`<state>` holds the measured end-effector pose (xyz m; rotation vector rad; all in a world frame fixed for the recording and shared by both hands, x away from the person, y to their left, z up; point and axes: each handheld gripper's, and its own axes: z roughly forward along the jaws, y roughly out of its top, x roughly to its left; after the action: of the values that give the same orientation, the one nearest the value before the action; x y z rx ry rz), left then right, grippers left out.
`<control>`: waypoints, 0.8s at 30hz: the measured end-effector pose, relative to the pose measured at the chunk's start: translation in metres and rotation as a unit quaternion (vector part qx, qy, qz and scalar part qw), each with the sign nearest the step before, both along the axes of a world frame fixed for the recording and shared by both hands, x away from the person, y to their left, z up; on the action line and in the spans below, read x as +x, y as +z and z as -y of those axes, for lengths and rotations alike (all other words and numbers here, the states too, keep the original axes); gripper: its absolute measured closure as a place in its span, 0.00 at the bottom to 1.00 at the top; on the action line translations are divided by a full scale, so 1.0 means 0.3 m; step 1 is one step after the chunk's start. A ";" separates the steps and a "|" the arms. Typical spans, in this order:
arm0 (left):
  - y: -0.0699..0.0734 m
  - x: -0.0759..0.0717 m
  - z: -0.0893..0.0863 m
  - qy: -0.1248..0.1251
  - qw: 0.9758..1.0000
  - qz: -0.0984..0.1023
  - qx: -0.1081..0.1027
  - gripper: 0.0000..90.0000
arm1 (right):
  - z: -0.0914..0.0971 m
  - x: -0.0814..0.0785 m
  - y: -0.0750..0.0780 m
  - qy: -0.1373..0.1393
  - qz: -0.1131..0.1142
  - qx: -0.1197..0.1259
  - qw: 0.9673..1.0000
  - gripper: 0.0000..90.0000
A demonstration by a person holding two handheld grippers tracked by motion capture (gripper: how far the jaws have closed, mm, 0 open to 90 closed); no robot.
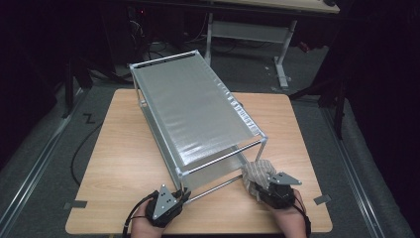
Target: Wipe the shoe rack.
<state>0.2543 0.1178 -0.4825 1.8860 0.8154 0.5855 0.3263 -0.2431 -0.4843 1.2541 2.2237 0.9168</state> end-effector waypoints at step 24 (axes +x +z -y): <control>-0.005 0.002 -0.003 -0.008 1.000 0.000 -0.003 0.88 | -0.007 -0.022 0.076 -0.008 0.071 0.008 0.997 0.71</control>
<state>0.2551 0.1187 -0.4839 1.8843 0.8011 0.5732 0.3198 -0.2411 -0.4614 1.1735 2.0977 0.9888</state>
